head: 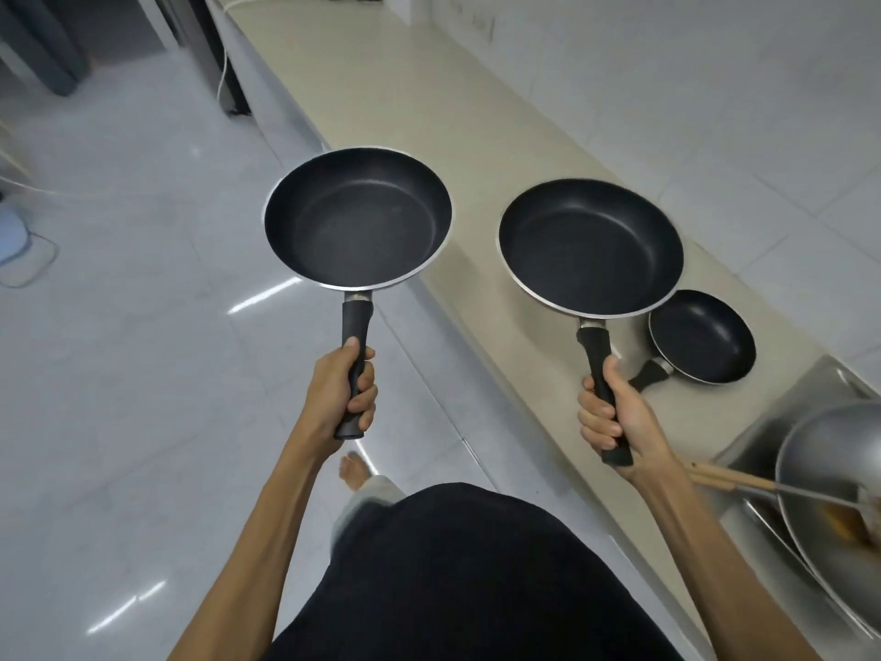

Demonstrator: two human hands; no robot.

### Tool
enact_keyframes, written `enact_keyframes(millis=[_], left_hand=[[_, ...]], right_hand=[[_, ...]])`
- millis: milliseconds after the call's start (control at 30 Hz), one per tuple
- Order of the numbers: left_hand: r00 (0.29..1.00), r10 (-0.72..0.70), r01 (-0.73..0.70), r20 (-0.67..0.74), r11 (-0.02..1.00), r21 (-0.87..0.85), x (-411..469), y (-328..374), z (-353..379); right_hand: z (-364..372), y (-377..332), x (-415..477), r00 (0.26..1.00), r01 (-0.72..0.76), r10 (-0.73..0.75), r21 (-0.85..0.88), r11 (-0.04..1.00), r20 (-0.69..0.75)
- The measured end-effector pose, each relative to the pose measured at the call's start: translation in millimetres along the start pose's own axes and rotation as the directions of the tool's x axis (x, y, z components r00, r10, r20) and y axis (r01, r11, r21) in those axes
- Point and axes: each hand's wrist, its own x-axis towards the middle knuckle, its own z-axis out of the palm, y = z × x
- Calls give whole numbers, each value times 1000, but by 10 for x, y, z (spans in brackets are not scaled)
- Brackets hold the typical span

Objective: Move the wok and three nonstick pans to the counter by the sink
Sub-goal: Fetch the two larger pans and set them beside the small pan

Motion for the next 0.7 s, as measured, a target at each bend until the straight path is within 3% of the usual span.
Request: enact_keyframes(millis=[167, 400, 700], left_hand=[[996, -43, 40, 80, 999, 34, 998, 565, -256], [959, -131, 69, 252, 969, 238, 2073, 1479, -762], [861, -273, 90, 430, 912, 399, 3025, 1976, -613]], right_hand=[[573, 20, 599, 996, 62, -57, 77, 995, -70], [1575, 140, 1192, 970, 196, -150, 253, 947, -191], [2085, 332, 1519, 903, 352, -212, 361, 863, -374]])
